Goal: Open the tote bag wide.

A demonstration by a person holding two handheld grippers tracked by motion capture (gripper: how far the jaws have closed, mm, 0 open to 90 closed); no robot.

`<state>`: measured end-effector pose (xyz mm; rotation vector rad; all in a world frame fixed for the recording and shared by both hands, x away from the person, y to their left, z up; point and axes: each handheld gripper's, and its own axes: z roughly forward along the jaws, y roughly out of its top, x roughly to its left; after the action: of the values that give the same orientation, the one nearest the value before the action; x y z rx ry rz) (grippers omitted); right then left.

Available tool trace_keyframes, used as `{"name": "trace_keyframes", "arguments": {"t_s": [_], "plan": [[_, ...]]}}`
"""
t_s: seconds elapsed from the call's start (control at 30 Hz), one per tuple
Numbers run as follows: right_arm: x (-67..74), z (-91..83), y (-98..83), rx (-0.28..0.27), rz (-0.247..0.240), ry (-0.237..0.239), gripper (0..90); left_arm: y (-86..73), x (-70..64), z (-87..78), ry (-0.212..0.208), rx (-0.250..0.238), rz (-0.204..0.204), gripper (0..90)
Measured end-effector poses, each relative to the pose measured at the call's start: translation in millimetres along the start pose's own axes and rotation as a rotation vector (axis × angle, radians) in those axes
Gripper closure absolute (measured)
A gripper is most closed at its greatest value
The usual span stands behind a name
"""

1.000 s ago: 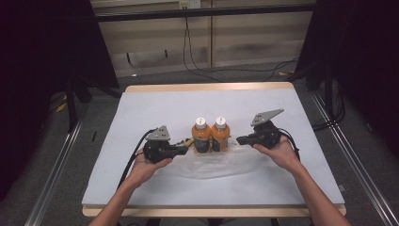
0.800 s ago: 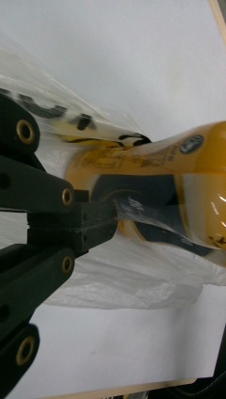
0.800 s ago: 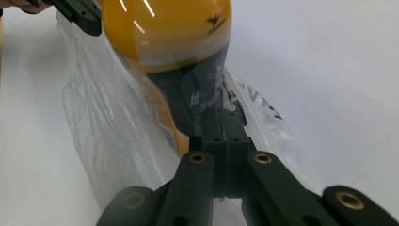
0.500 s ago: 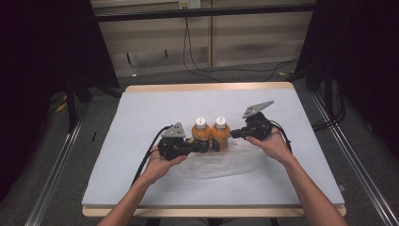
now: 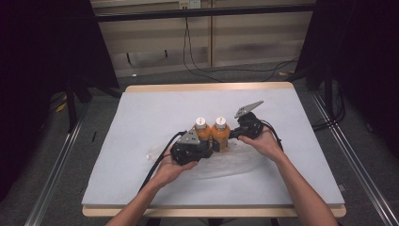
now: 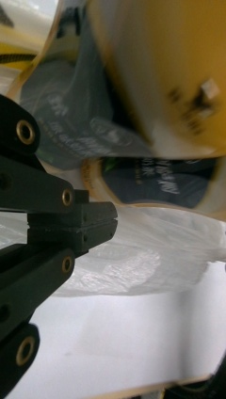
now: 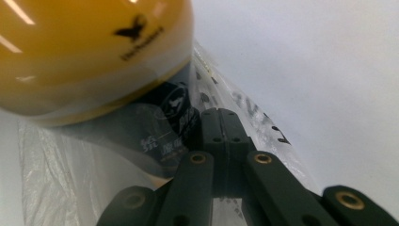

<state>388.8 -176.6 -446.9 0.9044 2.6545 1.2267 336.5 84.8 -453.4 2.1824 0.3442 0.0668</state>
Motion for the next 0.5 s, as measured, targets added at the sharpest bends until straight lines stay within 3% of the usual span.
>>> {"name": "trace_keyframes", "arguments": {"t_s": [0.13,0.23,0.43,0.5], "plan": [[-3.4,7.9,-1.8,0.001,0.014,0.007,90.0,-5.7,-2.5,6.4,0.025,0.028,0.022,90.0],[-5.8,10.0,-4.0,-0.002,0.03,0.019,90.0,-9.6,-3.3,10.7,0.019,0.039,0.014,90.0],[-6.6,15.3,-6.7,0.028,0.031,0.003,90.0,-14.7,-4.5,20.1,0.024,0.068,0.022,90.0],[-7.0,18.2,-8.1,0.05,0.032,-0.006,90.0,-16.4,-6.3,23.0,0.032,0.1,0.034,90.0]]}}
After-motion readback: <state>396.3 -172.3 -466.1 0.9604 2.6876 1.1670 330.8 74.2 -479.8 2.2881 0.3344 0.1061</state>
